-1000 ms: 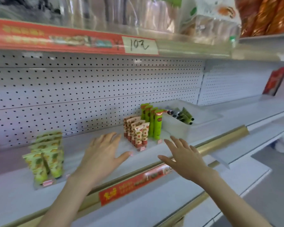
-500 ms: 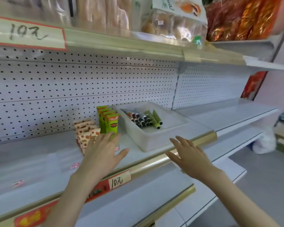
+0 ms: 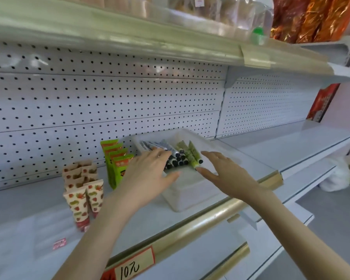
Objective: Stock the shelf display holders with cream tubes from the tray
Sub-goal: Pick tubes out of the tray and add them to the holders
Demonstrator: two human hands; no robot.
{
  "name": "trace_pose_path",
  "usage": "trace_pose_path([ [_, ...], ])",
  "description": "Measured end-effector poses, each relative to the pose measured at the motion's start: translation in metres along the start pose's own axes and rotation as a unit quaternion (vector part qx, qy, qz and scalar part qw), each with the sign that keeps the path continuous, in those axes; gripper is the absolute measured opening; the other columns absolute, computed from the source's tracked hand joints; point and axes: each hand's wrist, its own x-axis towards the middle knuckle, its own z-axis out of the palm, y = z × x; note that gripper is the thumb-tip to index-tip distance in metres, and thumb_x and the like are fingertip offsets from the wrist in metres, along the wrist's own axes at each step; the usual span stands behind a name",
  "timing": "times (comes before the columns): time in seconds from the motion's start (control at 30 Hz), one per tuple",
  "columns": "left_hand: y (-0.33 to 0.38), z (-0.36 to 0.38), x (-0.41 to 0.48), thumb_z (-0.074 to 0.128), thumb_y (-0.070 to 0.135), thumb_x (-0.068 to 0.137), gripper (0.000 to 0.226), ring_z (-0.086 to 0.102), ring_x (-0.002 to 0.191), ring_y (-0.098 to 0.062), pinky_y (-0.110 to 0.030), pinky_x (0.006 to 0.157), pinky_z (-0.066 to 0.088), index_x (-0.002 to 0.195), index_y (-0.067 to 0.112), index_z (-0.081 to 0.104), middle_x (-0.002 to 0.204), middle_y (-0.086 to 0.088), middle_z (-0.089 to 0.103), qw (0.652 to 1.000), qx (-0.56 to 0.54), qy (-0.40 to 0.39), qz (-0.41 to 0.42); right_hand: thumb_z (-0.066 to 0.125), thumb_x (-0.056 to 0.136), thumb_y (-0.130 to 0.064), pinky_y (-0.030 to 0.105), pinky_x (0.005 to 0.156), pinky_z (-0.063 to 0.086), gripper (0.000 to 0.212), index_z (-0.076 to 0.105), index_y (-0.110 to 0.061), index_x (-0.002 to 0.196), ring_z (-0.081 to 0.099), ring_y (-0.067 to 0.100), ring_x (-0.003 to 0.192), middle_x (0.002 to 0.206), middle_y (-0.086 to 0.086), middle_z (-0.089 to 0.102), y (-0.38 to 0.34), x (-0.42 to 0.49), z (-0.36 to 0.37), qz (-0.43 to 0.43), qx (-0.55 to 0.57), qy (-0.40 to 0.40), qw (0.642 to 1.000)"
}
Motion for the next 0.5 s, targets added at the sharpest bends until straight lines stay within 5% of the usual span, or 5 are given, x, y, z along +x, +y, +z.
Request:
trace_pose_path([
  [0.13,0.005,0.008,0.025,0.037,0.056,0.092,0.058,0.035,0.131,-0.015,-0.032,0.098,0.034,0.141,0.027,0.032,0.147,0.007,0.036,1.0,-0.015,-0.004,-0.006,0.043,0.095,-0.045,0.036,0.102,0.036,0.056,0.027,-0.026,0.145,0.038,0.018,0.131,0.148,-0.003,0.033,0.021,0.032,0.008,0.011,0.098,0.005,0.995],
  [0.5,0.021,0.049,0.085,0.04,0.054,0.092,0.053,0.033,0.133,-0.018,-0.033,0.102,0.031,0.138,0.028,0.035,0.146,0.005,0.037,0.993,-0.001,-0.041,-0.112,0.059,0.09,-0.035,0.033,0.101,0.037,0.063,0.031,-0.02,0.143,0.042,0.022,0.128,0.144,0.004,0.039,0.084,0.118,0.015,-0.021,0.14,-0.047,0.989],
])
